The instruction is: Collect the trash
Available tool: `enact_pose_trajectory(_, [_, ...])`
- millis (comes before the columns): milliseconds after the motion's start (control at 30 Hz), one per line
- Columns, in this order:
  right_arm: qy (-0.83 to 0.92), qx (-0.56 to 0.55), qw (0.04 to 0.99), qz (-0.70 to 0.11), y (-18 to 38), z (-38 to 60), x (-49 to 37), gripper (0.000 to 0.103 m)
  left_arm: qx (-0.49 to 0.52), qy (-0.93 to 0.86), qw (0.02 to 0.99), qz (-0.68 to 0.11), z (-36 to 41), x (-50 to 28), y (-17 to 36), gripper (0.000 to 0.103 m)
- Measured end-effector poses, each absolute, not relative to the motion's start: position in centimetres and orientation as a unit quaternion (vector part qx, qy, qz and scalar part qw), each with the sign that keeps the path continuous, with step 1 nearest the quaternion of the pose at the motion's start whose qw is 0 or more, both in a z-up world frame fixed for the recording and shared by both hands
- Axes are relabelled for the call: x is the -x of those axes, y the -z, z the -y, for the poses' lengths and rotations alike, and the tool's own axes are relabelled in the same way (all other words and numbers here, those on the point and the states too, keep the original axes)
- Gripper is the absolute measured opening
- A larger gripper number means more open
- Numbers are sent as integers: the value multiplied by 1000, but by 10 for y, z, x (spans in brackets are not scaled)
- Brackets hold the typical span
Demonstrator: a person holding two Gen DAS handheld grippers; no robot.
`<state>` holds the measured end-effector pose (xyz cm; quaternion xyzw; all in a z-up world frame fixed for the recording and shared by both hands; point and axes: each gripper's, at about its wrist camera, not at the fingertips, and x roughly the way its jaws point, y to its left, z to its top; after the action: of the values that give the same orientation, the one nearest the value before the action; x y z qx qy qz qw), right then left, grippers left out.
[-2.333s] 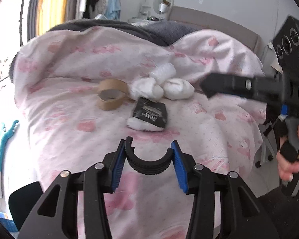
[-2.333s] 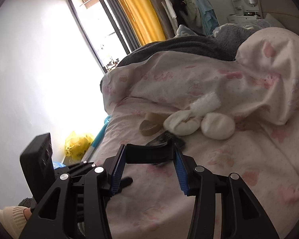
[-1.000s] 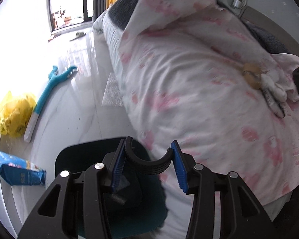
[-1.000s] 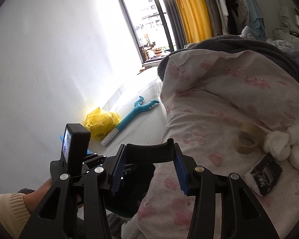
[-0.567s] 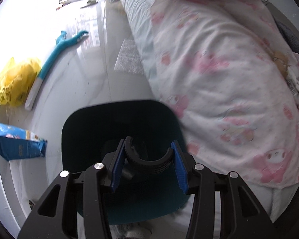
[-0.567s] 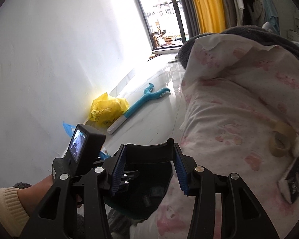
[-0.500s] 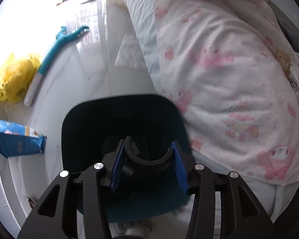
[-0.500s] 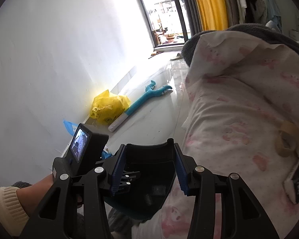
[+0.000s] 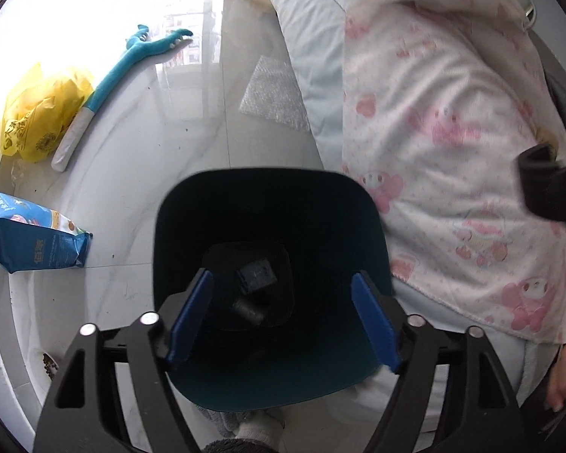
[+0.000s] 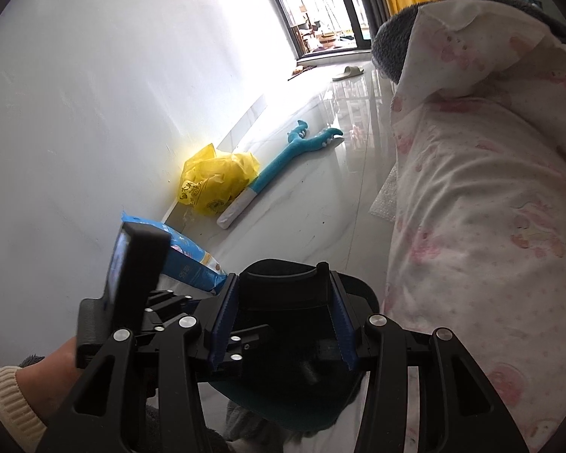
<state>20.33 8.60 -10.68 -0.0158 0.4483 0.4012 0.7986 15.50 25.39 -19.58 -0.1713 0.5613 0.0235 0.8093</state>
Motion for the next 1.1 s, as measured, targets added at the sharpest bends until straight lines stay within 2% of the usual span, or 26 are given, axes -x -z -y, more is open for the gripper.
enact_pose_trajectory(400, [-386, 1, 788, -480, 144, -122, -220, 47, 162, -47, 870, -463, -285, -135, 135, 88])
enact_pose_trajectory(767, [-361, 51, 770, -523, 193, -157, -220, 48, 143, -41, 918, -367, -293, -112, 80, 91])
enact_pose_trajectory(1100, [-350, 89, 759, -542, 218, -178, -220, 48, 112, -24, 941, -317, -279, -98, 48, 93])
